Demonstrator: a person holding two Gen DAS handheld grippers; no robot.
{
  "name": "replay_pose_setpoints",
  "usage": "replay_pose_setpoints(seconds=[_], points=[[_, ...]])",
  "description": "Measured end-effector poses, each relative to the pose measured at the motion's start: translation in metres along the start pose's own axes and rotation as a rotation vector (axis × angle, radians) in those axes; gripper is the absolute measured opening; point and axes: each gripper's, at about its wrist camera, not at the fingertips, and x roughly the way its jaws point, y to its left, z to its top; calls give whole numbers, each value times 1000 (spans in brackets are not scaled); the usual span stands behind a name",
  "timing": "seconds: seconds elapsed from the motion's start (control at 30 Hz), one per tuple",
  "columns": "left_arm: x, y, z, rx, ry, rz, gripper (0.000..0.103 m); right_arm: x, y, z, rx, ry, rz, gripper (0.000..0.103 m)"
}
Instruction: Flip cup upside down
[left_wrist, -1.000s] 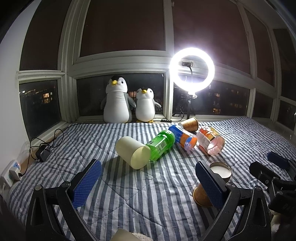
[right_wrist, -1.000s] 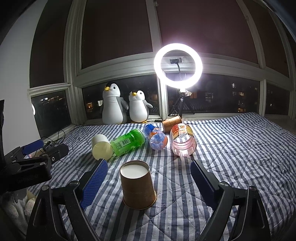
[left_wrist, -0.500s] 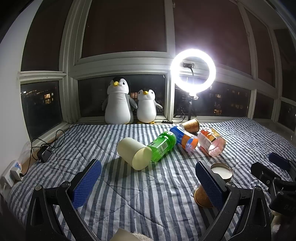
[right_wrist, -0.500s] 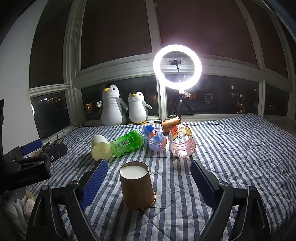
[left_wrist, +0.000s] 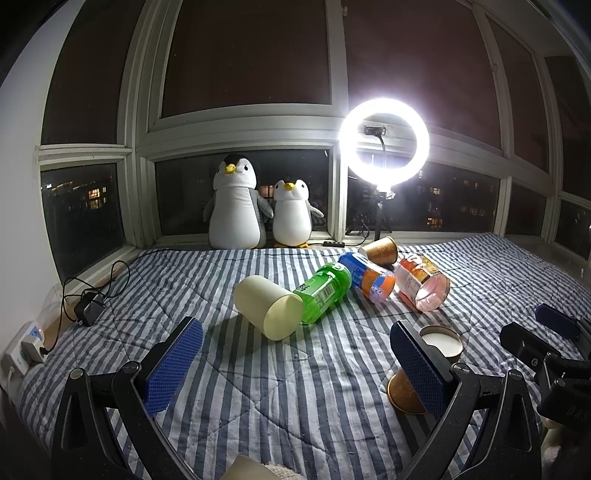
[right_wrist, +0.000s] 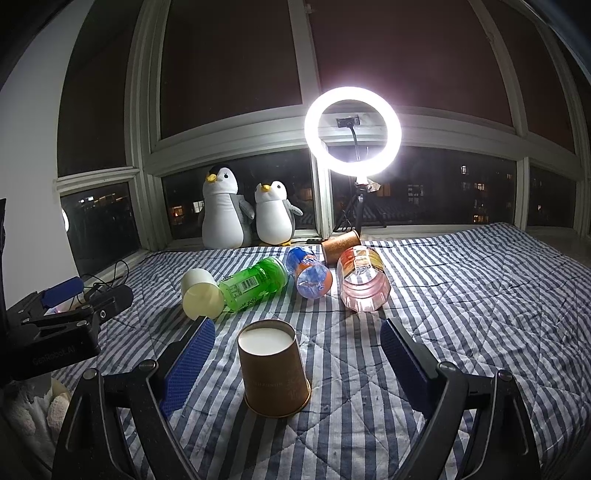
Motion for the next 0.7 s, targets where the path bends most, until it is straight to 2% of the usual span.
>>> replay_pose_setpoints(seconds=[0.7], points=[[3,-2,-2,17,0,15,103,7,-3,-2,9,28,1,89]])
